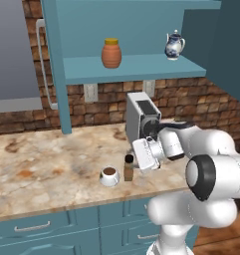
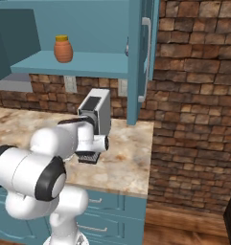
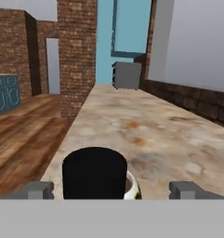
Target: Pick the cinnamon and honey bottle from the cabinet and place them next to the mug.
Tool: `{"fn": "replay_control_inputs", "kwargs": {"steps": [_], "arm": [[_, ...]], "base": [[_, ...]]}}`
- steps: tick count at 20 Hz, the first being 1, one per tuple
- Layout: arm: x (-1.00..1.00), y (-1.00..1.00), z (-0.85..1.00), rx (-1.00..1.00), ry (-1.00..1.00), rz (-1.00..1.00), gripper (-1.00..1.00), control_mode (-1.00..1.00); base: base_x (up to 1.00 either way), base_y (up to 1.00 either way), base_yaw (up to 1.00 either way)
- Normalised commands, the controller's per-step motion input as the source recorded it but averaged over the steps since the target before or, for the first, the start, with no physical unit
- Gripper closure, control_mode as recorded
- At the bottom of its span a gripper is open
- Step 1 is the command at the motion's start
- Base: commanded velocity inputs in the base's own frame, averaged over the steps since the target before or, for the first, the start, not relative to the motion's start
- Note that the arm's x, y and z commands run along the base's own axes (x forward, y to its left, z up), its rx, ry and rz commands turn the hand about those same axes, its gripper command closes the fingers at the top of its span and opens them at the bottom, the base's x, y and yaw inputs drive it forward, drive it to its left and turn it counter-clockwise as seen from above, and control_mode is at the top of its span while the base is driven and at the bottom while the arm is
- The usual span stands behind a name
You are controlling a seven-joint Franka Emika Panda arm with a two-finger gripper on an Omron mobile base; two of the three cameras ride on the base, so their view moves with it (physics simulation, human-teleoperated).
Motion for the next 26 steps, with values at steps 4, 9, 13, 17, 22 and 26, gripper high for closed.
{"fn": "replay_control_inputs", "kwargs": {"steps": [4,9,13,17,22,26], "arm": [[0.00,0.00,0.51,0.02,0.00,0.00,-1.00,-1.00],[0.00,0.00,0.45,0.01,0.09,0.00,-1.00,-1.00],[0.00,0.00,0.46,0.02,0.11,-0.02,-1.00,-1.00],[0.00,-0.03,0.40,0.00,0.18,-0.11,-1.00,-1.00],[-0.10,-0.09,0.33,0.00,0.13,-0.23,-1.00,-1.00],[-0.27,-0.01,0.26,-0.02,0.06,-0.23,-1.00,-1.00]], "base": [[0.00,0.00,0.00],[0.00,0.00,0.00],[0.00,0.00,0.00],[0.00,0.00,0.00],[0.00,0.00,0.00],[0.00,0.00,0.00]]}}
